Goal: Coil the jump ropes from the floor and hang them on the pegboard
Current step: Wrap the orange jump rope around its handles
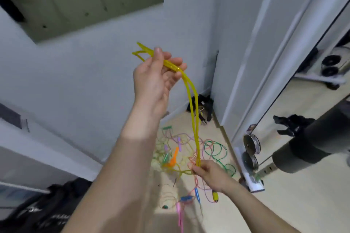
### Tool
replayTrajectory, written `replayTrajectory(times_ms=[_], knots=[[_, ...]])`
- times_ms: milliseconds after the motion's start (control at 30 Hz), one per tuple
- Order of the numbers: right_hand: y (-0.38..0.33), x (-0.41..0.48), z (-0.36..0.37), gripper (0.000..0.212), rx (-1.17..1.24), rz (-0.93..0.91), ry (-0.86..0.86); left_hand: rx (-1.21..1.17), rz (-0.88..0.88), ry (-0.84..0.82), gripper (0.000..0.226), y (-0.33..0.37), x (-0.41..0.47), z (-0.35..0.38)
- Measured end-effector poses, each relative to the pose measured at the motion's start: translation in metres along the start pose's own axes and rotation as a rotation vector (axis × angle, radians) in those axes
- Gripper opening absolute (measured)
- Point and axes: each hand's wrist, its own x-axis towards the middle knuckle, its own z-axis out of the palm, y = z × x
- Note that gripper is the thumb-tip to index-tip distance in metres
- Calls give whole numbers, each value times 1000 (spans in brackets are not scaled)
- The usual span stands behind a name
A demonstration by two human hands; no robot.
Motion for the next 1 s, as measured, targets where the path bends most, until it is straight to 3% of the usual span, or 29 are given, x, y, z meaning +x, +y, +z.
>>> replayTrajectory(times_ms=[100, 200, 333, 400, 467, 567, 633, 700, 800, 867, 1000], knots=[[-57, -12, -20, 33, 314, -37, 148, -52, -49, -49, 33, 34, 2, -8], [-135, -24, -51, 29, 667, -191, 204, 191, -213, -76, 31, 16, -21, -37], [-212, -28, -88, 28, 917, -297, 245, 428, -384, -533, 46, -23, -79, -73], [-235, -24, -101, 29, 1045, -311, 289, 621, -365, -626, 37, -36, -103, -88], [-250, -17, -111, 30, 1128, -328, 354, 740, -335, -595, 24, -46, -120, -101], [-255, -3, -119, 34, 1127, -297, 365, 605, -406, -314, 27, -48, -130, -104], [-243, 3, -114, 43, 969, -179, 275, 450, -381, -109, 26, -33, -126, -95], [-219, 0, -98, 63, 772, -57, 101, 287, -292, -22, 25, -9, -112, -81], [-174, -17, -55, 87, 687, -62, -473, 101, -186, -13, 26, 26, -87, -63], [-153, -32, -32, 85, 673, -108, -772, 91, -142, -16, 28, 44, -70, -55], [-135, -49, -21, 72, 714, -218, -802, 40, -81, 33, 29, 67, -41, -53]])
